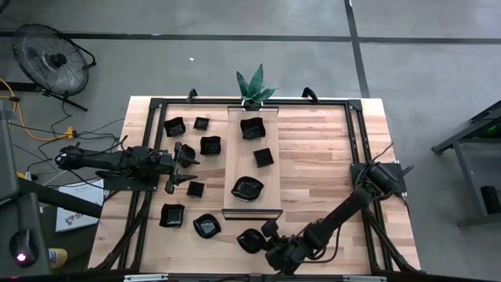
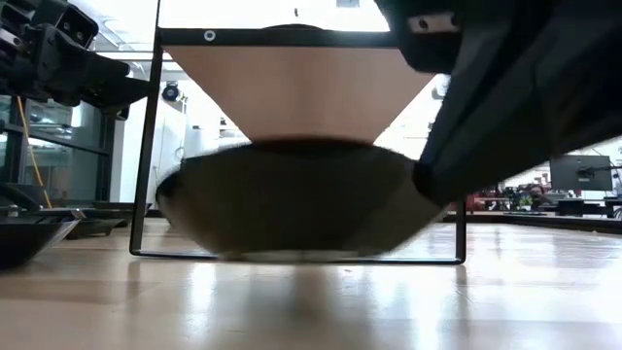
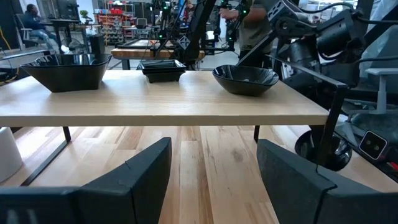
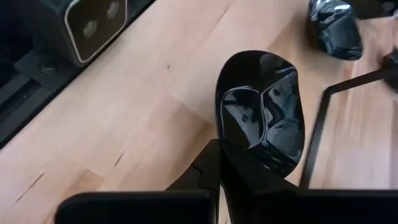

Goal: Pick & Place Mini shaped plates
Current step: Stack the black leaf shaped plate on top of the black leaf shaped plate on the shelf

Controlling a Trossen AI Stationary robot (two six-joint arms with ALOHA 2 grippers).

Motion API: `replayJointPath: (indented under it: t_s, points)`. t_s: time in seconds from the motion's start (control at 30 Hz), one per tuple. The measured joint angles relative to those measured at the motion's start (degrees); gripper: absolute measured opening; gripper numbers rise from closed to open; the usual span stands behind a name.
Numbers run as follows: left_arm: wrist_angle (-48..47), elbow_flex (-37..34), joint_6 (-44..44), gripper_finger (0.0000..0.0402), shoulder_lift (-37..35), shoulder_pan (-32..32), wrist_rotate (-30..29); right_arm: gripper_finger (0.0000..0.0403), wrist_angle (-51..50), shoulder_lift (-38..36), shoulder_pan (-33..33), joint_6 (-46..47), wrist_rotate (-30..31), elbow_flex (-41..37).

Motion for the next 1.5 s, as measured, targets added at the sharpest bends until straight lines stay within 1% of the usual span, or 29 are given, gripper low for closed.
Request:
replayJointPath:
  t_s: [0.37,0.57,0.67,0.83,1.03,1.3,1.5]
  points:
    - [0.0,0.0,0.0,0.0234,0.0,0.0,0.0,0.0000,-4.7,0.0,0.0,-1.5,2.1,4.5]
    - [0.0,0.0,0.0,0.0234,0.0,0.0,0.0,0.0000,-5.4,0.0,0.1,-2.6,0.6,6.3]
    - [0.0,0.0,0.0,0.0234,0.0,0.0,0.0,0.0000,-5.5,0.0,0.3,-2.8,0.7,7.8]
    - [0.0,0.0,0.0,0.0234,0.0,0.0,0.0,0.0000,-7.6,0.0,1.2,-6.6,3.6,12.3]
    - [0.0,0.0,0.0,0.0234,0.0,0.0,0.0,0.0000,-12.9,0.0,1.6,-11.1,7.0,18.5]
    - [0.0,0.0,0.0,0.0234,0.0,0.0,0.0,0.0000,-21.5,0.0,1.5,-17.3,10.7,26.4]
    - [0.0,0.0,0.0,0.0234,0.0,0.0,0.0,0.0000,-28.7,-0.3,0.9,-20.5,13.1,30.2]
